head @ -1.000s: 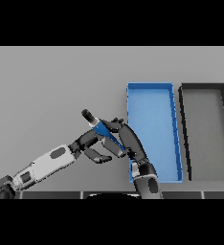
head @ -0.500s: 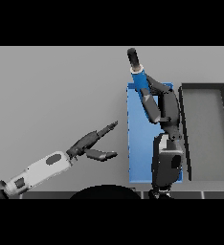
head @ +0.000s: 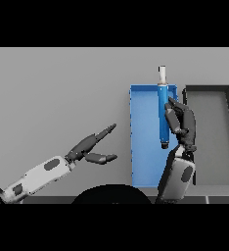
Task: Pick up the blue pipe and place it into the blue bin.
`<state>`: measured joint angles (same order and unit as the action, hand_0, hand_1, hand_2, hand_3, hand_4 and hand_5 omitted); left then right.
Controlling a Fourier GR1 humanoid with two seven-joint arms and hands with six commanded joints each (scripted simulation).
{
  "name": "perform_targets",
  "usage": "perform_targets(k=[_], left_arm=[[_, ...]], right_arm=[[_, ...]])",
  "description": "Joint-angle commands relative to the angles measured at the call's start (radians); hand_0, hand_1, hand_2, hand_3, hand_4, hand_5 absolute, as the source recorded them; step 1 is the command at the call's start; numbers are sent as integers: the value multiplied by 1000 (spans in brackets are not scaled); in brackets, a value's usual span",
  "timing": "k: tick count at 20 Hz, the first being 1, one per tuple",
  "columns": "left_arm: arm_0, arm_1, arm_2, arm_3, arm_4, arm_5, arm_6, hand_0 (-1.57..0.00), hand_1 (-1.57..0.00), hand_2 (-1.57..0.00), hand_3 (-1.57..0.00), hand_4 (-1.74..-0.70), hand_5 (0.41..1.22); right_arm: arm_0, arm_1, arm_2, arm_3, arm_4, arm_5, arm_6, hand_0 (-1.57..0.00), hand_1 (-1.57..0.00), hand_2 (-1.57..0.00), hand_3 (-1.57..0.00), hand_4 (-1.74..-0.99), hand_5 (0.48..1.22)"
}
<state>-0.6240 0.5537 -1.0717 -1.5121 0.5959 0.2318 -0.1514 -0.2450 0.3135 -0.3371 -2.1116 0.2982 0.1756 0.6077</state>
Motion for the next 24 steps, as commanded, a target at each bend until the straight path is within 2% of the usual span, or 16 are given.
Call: perform_targets(k=[1,5,8,11,12,13,15,16,17,18,20,21,22,23,24], left_arm=[[-5,-5,-1,20,-6,0,-1,1,1,1,1,-935,460],[8,24,-2,5,-11,7,-37,1,1,1,1,-927,464],[3,22,-7,-9,-11,24,-18,1,1,1,1,-928,467],[-1,17,-11,1,-20,31,-19,1,1,1,1,-923,476],[-6,13,-11,10,-22,33,-19,1,1,1,1,-923,478],[-7,9,-11,16,-21,31,-19,1,1,1,1,-922,480],[-6,1,-12,21,-20,32,-27,1,1,1,1,-920,484],[-8,6,-7,24,-18,34,-33,1,1,1,1,-919,486],[-14,8,-7,23,-14,30,-30,1,1,1,1,-918,489],[-14,9,-9,22,-15,32,-28,1,1,1,1,-920,491],[-18,6,-11,22,-11,29,-23,1,1,1,1,-921,493],[-15,17,-8,12,-9,33,-29,1,1,1,1,-920,493],[-5,21,-12,12,-11,33,-39,1,1,1,1,-924,493],[-15,14,-12,11,-3,32,-17,1,1,1,1,-925,494],[-12,22,-11,12,-2,28,-30,1,1,1,1,-926,494]], right_arm=[[41,8,-10,-17,12,12,2,-1571,-1571,-1571,-1571,-1500,1221],[147,13,-37,-16,83,8,2,-1571,-1571,-1571,-1571,-1500,1221],[196,16,-51,3,123,-14,2,-1571,-1571,-1571,-1571,-1499,1221],[230,17,-78,17,115,-17,1,-1571,-1571,-1571,-1571,-1497,1221],[235,18,-73,20,119,-19,0,-1571,-1571,-1571,-1257,-1546,1221],[248,18,-83,40,107,-24,2,-1571,-1571,-1571,-1005,-1585,1221],[271,19,-93,88,105,-34,2,-1571,-1571,-1571,-643,-1641,1221],[276,21,-99,108,108,-39,2,-1571,-1571,-1571,-514,-1661,1221],[288,21,-110,134,99,-41,2,-1571,-1571,-1571,-411,-1677,1171],[297,23,-120,153,104,-51,2,-1571,-1571,-1518,-455,-1626,1161],[304,20,-147,193,83,-80,-1,-1084,-1025,-987,-291,-1469,1148],[300,17,-148,198,79,-90,-5,-867,-820,-789,-232,-1405,1137],[301,15,-141,197,85,-85,-6,-693,-656,-631,-186,-1370,1125],[302,10,-119,181,109,-53,-9,-554,-525,-505,-148,-1339,1108],[304,7,-98,174,155,-8,-7,-443,-419,-404,-118,-1307,1068]])
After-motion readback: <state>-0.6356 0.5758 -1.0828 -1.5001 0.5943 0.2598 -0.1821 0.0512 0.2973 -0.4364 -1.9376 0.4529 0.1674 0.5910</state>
